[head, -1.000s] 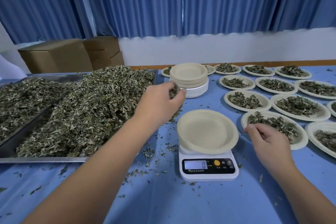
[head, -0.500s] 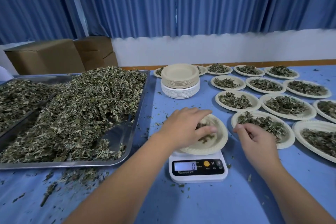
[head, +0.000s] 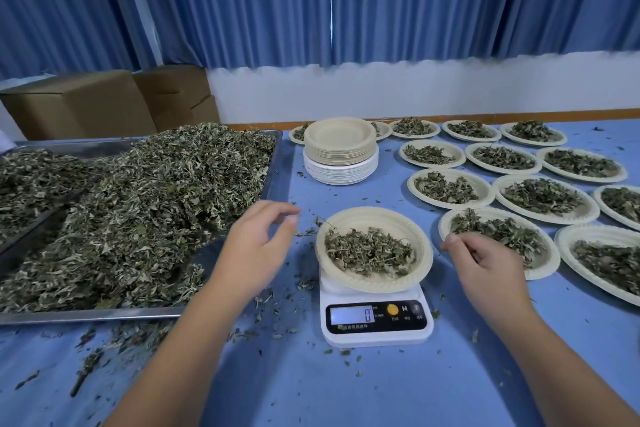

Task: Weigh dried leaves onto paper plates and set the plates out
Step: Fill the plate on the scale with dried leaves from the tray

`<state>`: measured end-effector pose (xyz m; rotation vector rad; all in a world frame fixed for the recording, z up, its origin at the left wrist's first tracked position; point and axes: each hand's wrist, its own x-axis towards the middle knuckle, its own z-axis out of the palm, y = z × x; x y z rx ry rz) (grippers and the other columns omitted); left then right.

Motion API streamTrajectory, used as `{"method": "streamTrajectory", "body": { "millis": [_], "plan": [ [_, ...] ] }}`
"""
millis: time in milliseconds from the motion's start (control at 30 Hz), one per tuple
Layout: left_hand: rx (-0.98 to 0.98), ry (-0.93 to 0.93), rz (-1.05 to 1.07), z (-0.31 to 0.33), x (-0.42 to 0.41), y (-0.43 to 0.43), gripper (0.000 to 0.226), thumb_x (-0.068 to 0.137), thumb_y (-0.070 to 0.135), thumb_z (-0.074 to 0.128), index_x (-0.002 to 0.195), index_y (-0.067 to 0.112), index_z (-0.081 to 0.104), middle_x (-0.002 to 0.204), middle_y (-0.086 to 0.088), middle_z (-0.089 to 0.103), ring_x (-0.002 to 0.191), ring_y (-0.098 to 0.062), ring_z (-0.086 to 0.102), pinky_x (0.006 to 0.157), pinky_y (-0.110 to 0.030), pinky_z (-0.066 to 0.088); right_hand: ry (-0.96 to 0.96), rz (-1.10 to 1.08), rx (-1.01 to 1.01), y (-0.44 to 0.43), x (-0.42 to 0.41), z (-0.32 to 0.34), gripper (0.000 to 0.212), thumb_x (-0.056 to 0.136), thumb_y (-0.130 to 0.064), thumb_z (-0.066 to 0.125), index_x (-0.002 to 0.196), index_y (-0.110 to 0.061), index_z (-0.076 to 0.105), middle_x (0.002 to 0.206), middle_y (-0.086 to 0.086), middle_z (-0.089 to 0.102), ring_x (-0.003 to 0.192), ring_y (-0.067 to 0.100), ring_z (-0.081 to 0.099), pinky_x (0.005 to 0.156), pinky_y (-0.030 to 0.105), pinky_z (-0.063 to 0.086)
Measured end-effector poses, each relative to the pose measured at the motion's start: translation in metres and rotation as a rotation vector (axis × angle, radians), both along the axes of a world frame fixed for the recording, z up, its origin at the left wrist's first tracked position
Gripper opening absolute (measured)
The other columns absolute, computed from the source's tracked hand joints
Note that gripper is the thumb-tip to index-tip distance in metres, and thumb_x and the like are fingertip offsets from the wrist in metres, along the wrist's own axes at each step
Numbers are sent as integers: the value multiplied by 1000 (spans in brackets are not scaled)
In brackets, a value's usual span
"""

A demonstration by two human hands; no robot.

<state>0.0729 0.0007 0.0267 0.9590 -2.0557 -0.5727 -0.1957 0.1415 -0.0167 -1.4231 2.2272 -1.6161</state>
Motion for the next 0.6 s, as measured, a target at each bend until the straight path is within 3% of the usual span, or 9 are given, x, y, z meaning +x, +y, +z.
{"method": "streamTrajectory", "body": {
  "millis": [100, 267, 367, 467, 600],
  "plan": [
    [-31, -107, 171, -6, 30, -6, 19, 96, 26, 54, 110, 26, 66, 103, 19, 54, 93, 7, 52, 79, -8, 35, 7, 8, -10, -1, -1, -1, 25, 96, -18, 55, 76, -18, 70, 53, -22, 54, 53, -3, 50, 50, 17, 29],
    [46, -342, 436, -12, 51, -1, 29, 96, 33, 52, 120, 21, 63, 120, 0, 57, 108, -23, 55, 93, -40, 45, 16, 8, -10, -1, -1, -3, 25, 96, -19, 54, 77, -20, 70, 57, -17, 57, 55, -1, 51, 50, 9, 34],
    [115, -528, 489, -15, 47, 6, 34, 98, 42, 43, 121, 23, 60, 118, -4, 58, 104, -28, 56, 86, -40, 47, 23, -4, -14, -1, -1, -3, 25, 96, -19, 54, 76, -20, 69, 57, -17, 57, 55, -1, 51, 50, 9, 33],
    [161, -556, 487, -14, 45, 9, 39, 100, 46, 36, 120, 24, 60, 112, -3, 60, 96, -27, 58, 80, -37, 48, 30, -16, -19, -2, -1, -1, 25, 95, -18, 55, 75, -20, 69, 57, -17, 57, 55, 1, 52, 48, 10, 33],
    [155, -631, 560, -13, 49, 11, 44, 97, 53, 34, 122, 26, 58, 115, -3, 60, 104, -28, 57, 88, -40, 46, 37, -24, -23, -3, 1, -2, 25, 95, -17, 56, 74, -20, 69, 63, -9, 63, 63, 2, 56, 53, 8, 36]
  ]
}}
